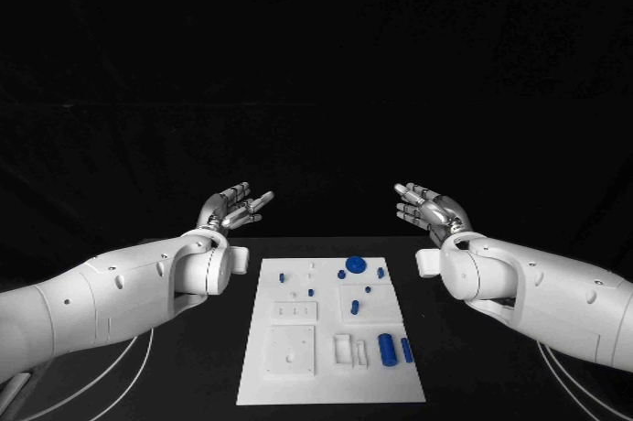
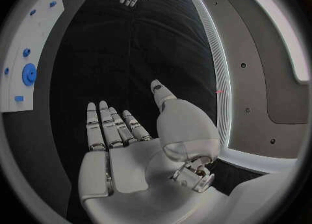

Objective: Assemble the parts on the task board

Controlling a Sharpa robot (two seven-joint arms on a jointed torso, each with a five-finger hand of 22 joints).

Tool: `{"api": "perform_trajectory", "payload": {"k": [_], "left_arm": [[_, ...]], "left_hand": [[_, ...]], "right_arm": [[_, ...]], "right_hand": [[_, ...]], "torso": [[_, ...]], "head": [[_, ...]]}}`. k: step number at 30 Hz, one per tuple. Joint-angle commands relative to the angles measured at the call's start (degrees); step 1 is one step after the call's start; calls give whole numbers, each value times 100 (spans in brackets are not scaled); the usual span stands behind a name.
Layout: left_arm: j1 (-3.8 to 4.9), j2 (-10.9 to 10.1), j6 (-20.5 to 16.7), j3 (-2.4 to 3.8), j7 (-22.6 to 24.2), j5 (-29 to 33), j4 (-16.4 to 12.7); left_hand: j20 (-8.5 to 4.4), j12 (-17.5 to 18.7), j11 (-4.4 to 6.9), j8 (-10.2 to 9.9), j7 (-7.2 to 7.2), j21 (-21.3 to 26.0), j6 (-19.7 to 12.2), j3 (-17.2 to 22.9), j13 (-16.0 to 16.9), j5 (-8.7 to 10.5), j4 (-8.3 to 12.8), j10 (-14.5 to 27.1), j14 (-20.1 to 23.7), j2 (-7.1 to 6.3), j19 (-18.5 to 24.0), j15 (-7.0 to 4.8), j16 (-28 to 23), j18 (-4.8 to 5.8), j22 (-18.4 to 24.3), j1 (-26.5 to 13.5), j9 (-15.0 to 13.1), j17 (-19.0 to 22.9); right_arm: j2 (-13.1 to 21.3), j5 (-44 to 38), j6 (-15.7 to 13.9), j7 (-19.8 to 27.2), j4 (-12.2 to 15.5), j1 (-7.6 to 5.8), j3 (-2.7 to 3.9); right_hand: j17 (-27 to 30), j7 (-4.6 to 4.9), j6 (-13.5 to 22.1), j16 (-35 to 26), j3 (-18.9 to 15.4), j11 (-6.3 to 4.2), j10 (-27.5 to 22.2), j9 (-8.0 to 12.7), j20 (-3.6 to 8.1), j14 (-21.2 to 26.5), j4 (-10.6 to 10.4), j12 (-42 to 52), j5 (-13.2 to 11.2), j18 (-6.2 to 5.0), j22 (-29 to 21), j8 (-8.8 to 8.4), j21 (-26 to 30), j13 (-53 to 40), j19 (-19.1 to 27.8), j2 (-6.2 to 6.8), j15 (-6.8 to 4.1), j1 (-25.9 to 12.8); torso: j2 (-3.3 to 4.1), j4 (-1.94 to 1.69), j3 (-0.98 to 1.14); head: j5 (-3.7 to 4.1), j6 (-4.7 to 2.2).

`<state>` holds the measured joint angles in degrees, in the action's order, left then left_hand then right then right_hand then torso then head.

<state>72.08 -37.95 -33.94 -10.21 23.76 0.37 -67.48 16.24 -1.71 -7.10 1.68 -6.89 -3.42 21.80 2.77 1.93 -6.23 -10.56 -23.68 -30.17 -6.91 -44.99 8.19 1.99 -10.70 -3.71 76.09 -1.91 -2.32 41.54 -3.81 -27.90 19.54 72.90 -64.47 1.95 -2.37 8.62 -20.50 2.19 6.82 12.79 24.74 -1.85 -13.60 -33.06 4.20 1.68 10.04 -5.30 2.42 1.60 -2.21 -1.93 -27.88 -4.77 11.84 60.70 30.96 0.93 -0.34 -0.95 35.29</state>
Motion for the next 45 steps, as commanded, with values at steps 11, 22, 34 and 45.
{"api": "perform_trajectory", "payload": {"k": [11, 22, 34, 45], "left_arm": [[202, 134, 827, -146, -365, 28, 394], [287, -160, 1374, -144, -214, -282, -3], [441, -420, 1600, -141, -89, -734, -534], [532, -672, 1640, -127, -111, -773, -1045]], "left_hand": [[19, -36, -56, 35, -68, -40, 171, -8, 15, -32, 76, -217, -325, 73, -148, 11, 47, -83, -15, 145, -15, -18], [-791, -151, -179, 176, -270, -430, 2939, -398, 141, -153, 1318, -3507, -3230, 864, -1229, 17, 242, 460, -104, 375, -150, -148], [-1391, -155, 123, 195, -72, -1210, 3855, -280, 142, -198, 1618, -4368, -4279, 1038, -1698, -463, 662, 725, -546, 618, -189, -296], [-1346, -160, 82, 193, -106, -1524, 3756, -319, 144, -193, 1695, -4285, -4183, 1040, -1388, -425, 693, 724, -801, 492, -188, -264]], "right_arm": [[-146, -690, 2061, -1103, -774, -195, 86], [-522, -4587, 1757, -835, -1377, -197, 93], [-735, -7076, 1787, -1007, -1414, -234, 133], [-1013, -8848, 1613, -1567, -1424, -244, 139]], "right_hand": [[-56, 304, -1157, 71, 90, -22, 1193, -61, 142, -1255, 713, 84, 398, -34, 58, 87, -76, -60, -941, 102, 4, 900], [-253, 16, -3812, 240, 744, -545, 3769, -180, 767, -4080, 1190, 163, 654, -173, 211, 211, -551, -139, -3442, 185, -767, 846], [-1920, -206, -4368, 2824, 882, -881, 4411, -189, 1530, -5303, 1221, 155, 664, -323, 963, 200, -1998, -141, -5358, 506, -1331, 980], [-2669, -215, -4331, 4412, 1223, -838, 4262, -185, 1561, -5117, 1209, 163, 559, -347, 1953, 199, -3035, -142, -5304, 760, -1286, 933]], "torso": [[0, 2, -1], [153, -48, 19], [446, -243, 42], [698, -375, 52]], "head": [[0, -2], [-132, -158], [-29, -186], [72, -258]]}}
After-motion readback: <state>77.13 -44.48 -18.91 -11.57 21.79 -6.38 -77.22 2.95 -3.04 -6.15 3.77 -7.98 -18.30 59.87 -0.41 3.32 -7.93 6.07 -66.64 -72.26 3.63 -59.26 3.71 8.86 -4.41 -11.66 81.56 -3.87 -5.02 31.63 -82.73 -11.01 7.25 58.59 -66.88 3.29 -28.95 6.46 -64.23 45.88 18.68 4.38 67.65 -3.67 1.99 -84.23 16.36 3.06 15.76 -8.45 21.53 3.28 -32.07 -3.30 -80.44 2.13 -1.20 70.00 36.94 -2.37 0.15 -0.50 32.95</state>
